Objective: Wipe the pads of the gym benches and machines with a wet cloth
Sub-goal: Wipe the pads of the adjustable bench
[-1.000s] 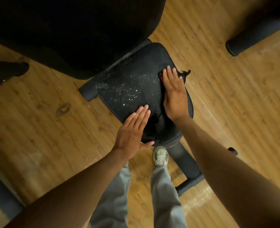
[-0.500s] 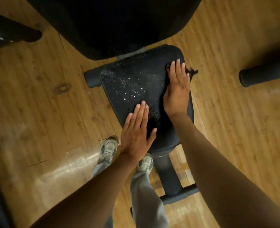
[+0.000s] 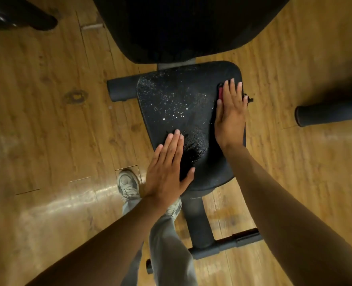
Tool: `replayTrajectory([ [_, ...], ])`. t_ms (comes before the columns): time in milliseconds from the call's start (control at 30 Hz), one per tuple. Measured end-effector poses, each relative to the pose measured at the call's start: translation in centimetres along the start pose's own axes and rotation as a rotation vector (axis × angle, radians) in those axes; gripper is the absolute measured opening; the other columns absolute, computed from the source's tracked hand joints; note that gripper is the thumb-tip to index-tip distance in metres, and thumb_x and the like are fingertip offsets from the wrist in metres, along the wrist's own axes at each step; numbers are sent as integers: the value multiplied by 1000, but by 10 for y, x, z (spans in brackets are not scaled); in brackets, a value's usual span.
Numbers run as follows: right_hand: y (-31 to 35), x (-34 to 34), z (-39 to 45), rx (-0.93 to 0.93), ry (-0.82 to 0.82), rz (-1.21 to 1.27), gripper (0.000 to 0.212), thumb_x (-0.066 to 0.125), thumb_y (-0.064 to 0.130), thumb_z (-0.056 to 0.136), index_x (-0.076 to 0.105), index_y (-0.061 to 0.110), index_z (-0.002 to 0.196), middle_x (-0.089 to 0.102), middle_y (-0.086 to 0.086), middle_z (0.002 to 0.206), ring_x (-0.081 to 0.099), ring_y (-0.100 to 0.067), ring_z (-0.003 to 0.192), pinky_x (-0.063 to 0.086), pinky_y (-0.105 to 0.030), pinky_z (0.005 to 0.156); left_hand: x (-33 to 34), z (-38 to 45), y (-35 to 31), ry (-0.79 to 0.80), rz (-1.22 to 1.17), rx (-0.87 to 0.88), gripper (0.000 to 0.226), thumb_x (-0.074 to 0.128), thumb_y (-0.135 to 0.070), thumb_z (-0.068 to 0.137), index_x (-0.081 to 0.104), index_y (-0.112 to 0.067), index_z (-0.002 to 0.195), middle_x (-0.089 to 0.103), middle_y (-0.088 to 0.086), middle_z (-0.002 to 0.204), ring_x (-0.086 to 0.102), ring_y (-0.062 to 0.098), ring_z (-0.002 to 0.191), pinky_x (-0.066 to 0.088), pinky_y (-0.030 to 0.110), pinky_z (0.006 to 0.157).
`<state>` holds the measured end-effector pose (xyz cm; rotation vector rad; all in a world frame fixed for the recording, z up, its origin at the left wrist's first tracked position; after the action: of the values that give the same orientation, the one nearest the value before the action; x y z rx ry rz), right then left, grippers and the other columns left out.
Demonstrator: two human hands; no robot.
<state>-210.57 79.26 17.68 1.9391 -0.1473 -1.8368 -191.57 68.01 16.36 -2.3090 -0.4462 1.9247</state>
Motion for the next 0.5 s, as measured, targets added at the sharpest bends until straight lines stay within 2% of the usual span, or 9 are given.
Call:
replayTrajectory([
  [133,12,1,-58,-61,-9,23,49,36,12,109,33,5,157,26,-13,166,16,-24,157,11,-42,128,-1,-24,16,50,-20,-48,96,37,-69,100,0,-8,164,-7,7,173,-5,19,159,14,42,129],
  [267,18,1,-141,-118,108,17,53,42,7,105,33,7,158,26,-10,167,14,-21,157,13,-45,128,-10,-14,25,65,3,-49,107,36,-78,94,-2,-6,163,-10,8,172,-7,20,159,10,41,129],
  [333,13,4,-117,-158,114,-27,56,43,3,103,32,6,157,27,-11,166,16,-23,157,14,-45,128,-15,-6,23,84,14,-9,111,36,-81,92,-4,-6,163,-13,8,172,-9,21,159,10,42,129],
  [400,9,7,-59,-167,89,-113,58,44,0,102,29,5,158,25,-13,166,16,-25,156,13,-44,128,-16,0,19,105,1,36,115,38,-84,89,-6,-7,163,-15,7,172,-12,20,158,9,42,129],
  [500,5,5,31,-37,54,-161,57,36,2,105,21,4,160,17,-14,169,10,-26,157,11,-46,129,-15,5,15,110,6,43,120,41,-86,85,-6,-8,163,-16,6,171,-13,20,158,7,42,129],
])
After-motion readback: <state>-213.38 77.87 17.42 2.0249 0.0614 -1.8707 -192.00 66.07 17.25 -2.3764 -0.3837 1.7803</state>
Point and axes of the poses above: each hand's wrist, its own z-axis towards the middle knuckle, its own x-axis out of the palm, y = z × x, the point moved 3 cm from there along z, towards the middle knuckle
